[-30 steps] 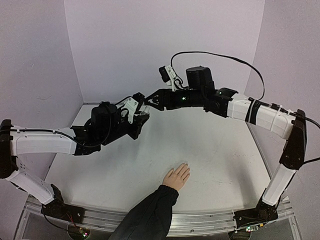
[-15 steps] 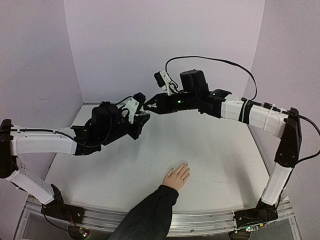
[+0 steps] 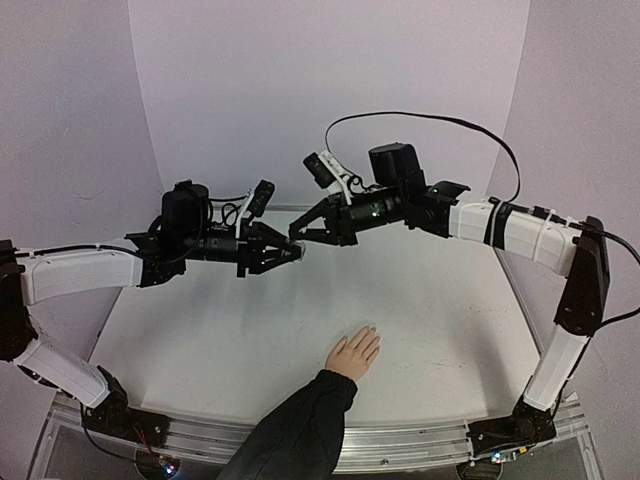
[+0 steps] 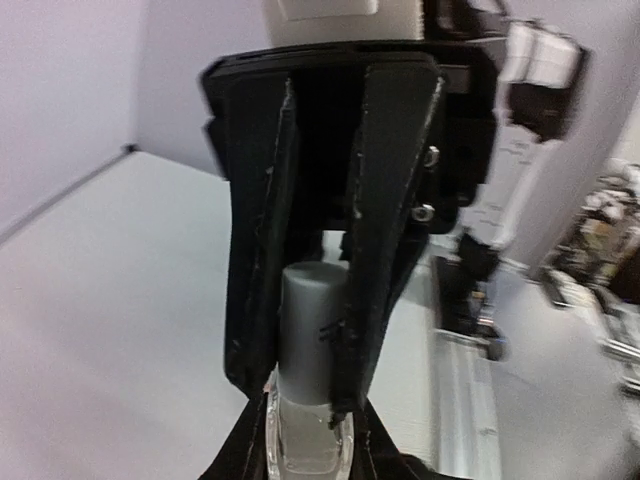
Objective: Paint the nails
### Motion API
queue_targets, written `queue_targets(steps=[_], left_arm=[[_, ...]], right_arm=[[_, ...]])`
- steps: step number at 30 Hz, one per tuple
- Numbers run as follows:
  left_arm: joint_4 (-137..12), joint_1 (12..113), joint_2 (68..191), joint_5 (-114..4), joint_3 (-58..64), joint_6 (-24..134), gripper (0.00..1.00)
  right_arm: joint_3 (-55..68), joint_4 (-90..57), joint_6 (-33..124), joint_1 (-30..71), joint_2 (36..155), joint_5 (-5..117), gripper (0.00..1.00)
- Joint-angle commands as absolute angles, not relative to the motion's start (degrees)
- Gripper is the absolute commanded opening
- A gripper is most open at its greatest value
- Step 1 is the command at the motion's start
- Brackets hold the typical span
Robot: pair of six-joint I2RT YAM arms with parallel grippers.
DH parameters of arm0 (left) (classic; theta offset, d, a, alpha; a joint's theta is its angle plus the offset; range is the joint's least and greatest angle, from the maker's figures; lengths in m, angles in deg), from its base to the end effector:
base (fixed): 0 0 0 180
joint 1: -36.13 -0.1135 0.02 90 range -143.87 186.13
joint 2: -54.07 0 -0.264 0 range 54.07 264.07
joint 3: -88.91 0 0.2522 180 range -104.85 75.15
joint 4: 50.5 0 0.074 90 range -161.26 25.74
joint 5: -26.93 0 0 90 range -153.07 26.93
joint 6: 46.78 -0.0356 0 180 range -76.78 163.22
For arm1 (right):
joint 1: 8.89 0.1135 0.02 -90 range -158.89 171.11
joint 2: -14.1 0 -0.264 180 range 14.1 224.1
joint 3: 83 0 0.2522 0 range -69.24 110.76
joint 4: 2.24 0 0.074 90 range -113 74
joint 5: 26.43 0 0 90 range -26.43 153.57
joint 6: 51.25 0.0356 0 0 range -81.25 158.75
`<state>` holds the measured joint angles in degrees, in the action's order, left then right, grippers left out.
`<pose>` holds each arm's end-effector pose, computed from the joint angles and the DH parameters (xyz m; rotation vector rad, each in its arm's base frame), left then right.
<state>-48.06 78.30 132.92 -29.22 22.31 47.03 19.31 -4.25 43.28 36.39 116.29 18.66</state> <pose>0.2220 -0.2278 0.3014 1.0185 1.5359 -1.0872 0.2827 0.3212 0.3688 -1.1782 1.3008 1.2748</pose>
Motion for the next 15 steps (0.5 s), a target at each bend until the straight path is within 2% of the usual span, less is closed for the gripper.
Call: queue_targets(steps=[1, 4, 9, 10, 11, 12, 14, 15], left_arm=[[-38.91, 73.41, 134.92, 12.57, 13.8, 63.69, 0.0], [-38.72, 73.34, 136.86, 16.66, 12.06, 67.42, 0.0], [-38.81, 73.31, 135.72, 5.97, 14.27, 64.23, 0.0], [-39.13, 73.3, 134.54, 1.51, 15.34, 62.27, 0.0], [-39.4, 73.42, 133.31, -4.17, 16.9, 60.05, 0.0], [-39.6, 73.6, 131.79, -10.37, 18.66, 57.93, 0.0], [-41.79, 74.21, 129.1, -24.21, 21.6, 53.44, 0.0], [-43.17, 75.21, 127.98, -30.22, 22.51, 50.97, 0.0]], right_arm=[[16.8, -8.89, 31.44, 38.39, 111.21, -11.21, 0.0], [16.45, -8.71, 32.31, 38.36, 111.23, -11.3, 0.0], [18.1, -8.55, 35.58, 38.33, 110.35, -2.27, 0.0], [18.34, -8.42, 36.57, 38.39, 110.08, 1.84, 0.11], [18.38, -8.25, 37.81, 38.33, 109.74, 6.17, 0.32], [18.32, -8.12, 39.39, 38.31, 109.46, 10.58, 0.49], [18.48, -8.16, 43.05, 38.35, 109.09, 19.78, 0.64], [18.31, -8.1, 44.48, 38.32, 108.78, 24.39, 0.68]])
